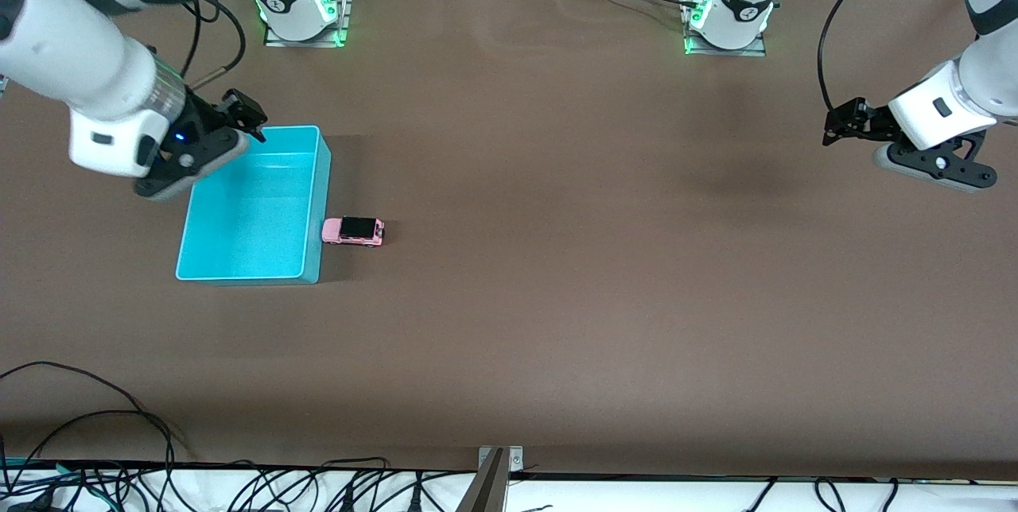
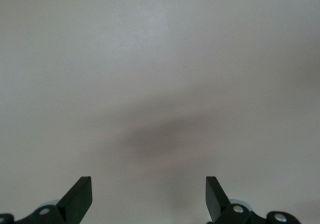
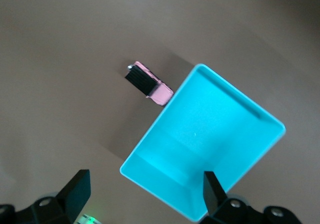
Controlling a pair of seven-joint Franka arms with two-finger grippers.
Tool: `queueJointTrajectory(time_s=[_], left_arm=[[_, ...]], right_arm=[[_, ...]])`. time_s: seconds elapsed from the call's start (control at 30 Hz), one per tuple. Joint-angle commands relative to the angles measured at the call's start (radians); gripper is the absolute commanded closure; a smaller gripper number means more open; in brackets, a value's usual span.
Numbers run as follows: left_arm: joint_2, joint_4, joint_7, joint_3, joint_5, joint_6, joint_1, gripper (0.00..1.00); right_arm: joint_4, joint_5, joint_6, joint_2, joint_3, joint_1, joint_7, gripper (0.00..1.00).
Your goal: Wind and store pink jeep toy
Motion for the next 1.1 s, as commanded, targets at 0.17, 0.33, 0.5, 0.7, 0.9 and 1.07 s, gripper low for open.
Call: queueJointTrajectory(time_s=[0.17, 0.33, 0.5, 0.7, 0.9, 1.07], left_arm=[[0.045, 0.107, 0.101, -0.014, 0.048, -0.043, 0.036, 0.00], [0.045, 0.150, 0.105, -0.011, 0.065, -0.038, 0.040, 0.00], [0.041, 0.174, 0.104, -0.005, 0.040, -0.038, 0.056, 0.00], [0.012, 0.176, -0.056, -0.015, 0.036, -0.044, 0.059, 0.00], [0.013, 0.188, -0.079, -0.022, 0.037, -0.049, 0.057, 0.00], [0.013, 0.210, -0.039, -0.009, 0.031, -0.082, 0.059, 0.00]], right_arm=[[0.003, 0.044, 0.085, 0.154, 0.002, -0.004, -0.491, 0.00], [-0.032, 0.044, 0.159, 0.190, 0.005, 0.017, -0.597, 0.00], [-0.104, 0.041, 0.245, 0.200, 0.005, 0.048, -0.606, 0.00], [-0.314, 0.032, 0.516, 0.213, 0.005, 0.083, -0.667, 0.00], [-0.405, 0.029, 0.644, 0.213, 0.005, 0.094, -0.673, 0.00], [-0.478, 0.006, 0.774, 0.222, 0.005, 0.103, -0.698, 0.00]])
